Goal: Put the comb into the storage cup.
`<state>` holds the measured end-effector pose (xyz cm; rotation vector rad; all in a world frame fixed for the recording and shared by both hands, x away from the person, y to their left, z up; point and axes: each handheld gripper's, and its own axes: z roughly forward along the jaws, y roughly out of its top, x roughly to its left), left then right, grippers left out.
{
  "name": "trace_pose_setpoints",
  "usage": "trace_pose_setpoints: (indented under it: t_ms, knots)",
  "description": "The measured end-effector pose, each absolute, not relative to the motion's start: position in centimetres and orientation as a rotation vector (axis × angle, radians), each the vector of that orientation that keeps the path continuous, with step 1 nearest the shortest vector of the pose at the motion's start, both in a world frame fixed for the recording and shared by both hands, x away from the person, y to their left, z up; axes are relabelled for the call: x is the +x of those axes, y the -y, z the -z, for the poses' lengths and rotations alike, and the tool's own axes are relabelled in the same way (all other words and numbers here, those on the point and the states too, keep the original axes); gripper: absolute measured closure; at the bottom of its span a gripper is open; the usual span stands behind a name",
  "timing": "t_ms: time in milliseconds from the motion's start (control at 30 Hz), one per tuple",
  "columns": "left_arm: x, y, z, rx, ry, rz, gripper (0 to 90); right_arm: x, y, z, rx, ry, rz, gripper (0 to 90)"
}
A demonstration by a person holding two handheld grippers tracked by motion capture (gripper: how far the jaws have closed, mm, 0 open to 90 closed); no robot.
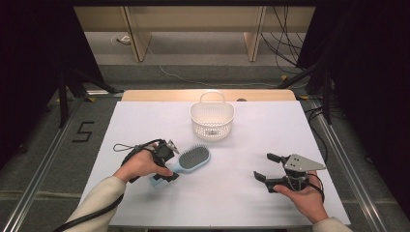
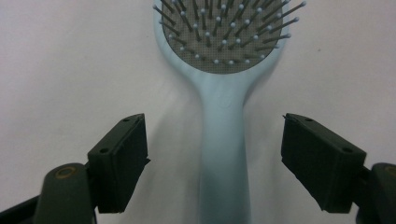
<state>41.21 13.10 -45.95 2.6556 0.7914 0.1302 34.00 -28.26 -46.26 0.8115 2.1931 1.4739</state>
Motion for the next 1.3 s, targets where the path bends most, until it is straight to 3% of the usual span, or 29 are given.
trace_pose_setpoints:
  t_ms: [533, 1300]
  knots:
    - [42.5, -11.6, 46.4, 2.750, -0.788, -0.032, 37.2, 34.0, 28.2, 46.3, 0.802, -2.200, -1.468, 17.2]
    - [42.8, -9.6, 45.9, 2.895, -0.810, -0.051, 62.2, 34.0, 28.0, 46.4, 0.788, -2.228, -1.448, 17.1]
